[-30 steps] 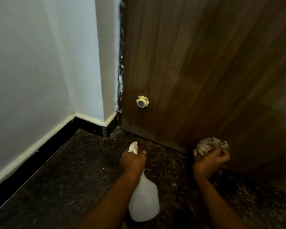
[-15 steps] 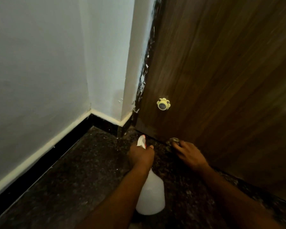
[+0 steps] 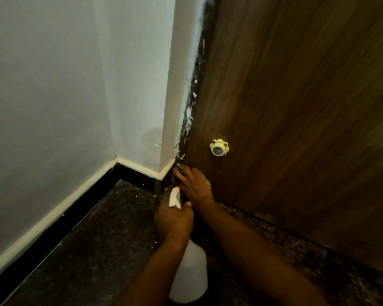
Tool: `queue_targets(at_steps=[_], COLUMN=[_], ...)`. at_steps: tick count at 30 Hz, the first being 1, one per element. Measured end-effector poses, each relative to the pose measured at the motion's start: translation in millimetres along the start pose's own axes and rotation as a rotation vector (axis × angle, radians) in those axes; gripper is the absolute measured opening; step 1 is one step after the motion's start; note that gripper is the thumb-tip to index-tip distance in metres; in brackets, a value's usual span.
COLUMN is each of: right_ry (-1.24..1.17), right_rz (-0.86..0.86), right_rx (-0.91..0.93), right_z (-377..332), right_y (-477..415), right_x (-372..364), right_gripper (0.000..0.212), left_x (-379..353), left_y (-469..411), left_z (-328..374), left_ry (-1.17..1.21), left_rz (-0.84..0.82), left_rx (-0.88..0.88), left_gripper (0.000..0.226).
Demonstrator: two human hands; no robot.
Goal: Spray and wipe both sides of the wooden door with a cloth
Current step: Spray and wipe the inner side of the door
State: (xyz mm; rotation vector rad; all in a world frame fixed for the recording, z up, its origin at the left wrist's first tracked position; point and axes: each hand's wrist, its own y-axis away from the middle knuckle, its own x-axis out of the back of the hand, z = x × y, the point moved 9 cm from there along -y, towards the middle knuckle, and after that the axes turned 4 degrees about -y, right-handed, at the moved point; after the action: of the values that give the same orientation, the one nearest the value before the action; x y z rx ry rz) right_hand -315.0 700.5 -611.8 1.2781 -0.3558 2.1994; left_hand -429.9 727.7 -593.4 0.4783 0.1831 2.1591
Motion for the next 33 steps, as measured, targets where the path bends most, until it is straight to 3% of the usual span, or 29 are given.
queue_targets(at_steps=[3,7,10,16,21,29,33], right_ry=[-0.044,0.113,0.075,0.028,0.034,-0.113,-0.247], right_rz=[-0.082,-0.168,-0.232,-0.203,-0.301,-0.104,-0.097], right_rx=[0.007,0.127,0.144,-0.009,-0.137,-0.494,-0.662], right_z=[-1,16,42,97,136,190,213], right_y=[-7,48,120,249,342,467,537], right_x=[-18,-58,-82,-106,-127,-140,-164], right_gripper=[0.052,0.042,0.035,0.036,0.037,0.039,0.034], left_x=[-3,-10,-22,-56,-93,-189,-232], left_y=[-3,12,30,60,86,160,205], left_z=[3,14,14,20,28,15,10], left_ry=[-0.004,-0.056,-0.033,0.004,-0.017,-0.031,-0.03], left_rz=[-0.031,-0.057,-0.079,-0.167,-0.219,-0.386,-0.468], left_rx=[-0.028,-0.041,0.022,0.025,0.001,0.072,0.064], left_gripper=[0.053,0.051,0.052,0.053,0.055,0.055,0.055])
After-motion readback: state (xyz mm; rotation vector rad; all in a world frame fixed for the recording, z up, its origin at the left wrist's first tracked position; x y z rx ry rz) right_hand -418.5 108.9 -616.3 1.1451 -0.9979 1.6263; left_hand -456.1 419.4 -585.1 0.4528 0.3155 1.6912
